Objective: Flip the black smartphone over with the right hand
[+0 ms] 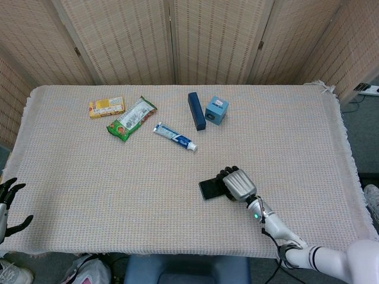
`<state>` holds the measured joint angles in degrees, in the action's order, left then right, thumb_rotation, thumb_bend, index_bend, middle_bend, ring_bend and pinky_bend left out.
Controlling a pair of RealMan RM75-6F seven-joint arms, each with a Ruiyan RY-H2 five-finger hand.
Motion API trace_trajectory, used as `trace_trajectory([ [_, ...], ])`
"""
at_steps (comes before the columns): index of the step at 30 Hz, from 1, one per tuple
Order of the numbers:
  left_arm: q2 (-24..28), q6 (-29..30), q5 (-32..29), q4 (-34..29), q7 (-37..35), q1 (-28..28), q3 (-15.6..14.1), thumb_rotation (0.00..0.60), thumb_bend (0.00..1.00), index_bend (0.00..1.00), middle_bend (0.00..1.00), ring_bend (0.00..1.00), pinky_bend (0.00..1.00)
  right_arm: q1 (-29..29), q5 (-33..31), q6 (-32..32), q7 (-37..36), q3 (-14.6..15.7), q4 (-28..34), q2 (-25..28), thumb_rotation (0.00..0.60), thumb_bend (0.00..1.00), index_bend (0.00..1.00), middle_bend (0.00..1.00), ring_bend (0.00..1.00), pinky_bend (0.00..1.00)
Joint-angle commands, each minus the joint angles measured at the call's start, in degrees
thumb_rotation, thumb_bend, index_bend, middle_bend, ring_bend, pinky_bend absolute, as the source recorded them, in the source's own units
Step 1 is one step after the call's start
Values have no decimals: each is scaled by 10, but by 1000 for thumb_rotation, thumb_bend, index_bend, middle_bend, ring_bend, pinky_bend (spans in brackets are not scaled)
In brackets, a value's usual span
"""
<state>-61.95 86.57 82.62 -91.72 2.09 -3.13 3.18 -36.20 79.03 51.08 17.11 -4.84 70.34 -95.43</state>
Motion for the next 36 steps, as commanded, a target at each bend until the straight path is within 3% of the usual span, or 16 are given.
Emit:
trace_trajectory([
  [1, 1, 0, 0, 0, 0, 0, 0, 600, 211, 218, 145, 150, 195, -3, -4, -4, 0, -1, 3, 2, 600, 338, 381, 356, 215, 289],
  [7, 2, -1, 0, 0, 0, 0, 1, 600, 212, 218, 145, 150, 195, -13, -17, -23, 1, -4, 16, 13, 600, 466, 388, 370, 215, 288],
  [19, 5, -4, -1, -4, 3, -3, 5, 600, 211, 218, 145, 150, 195, -33, -88, -81, -11, -19, 107, 88, 600, 506, 388, 375, 216, 289],
  [36, 12, -2, 1, -11, 1, -1, 4, 600, 211, 219, 145, 150, 195, -92, -157, -92, 16, -53, 37, 41, 600, 505, 387, 376, 216, 289],
])
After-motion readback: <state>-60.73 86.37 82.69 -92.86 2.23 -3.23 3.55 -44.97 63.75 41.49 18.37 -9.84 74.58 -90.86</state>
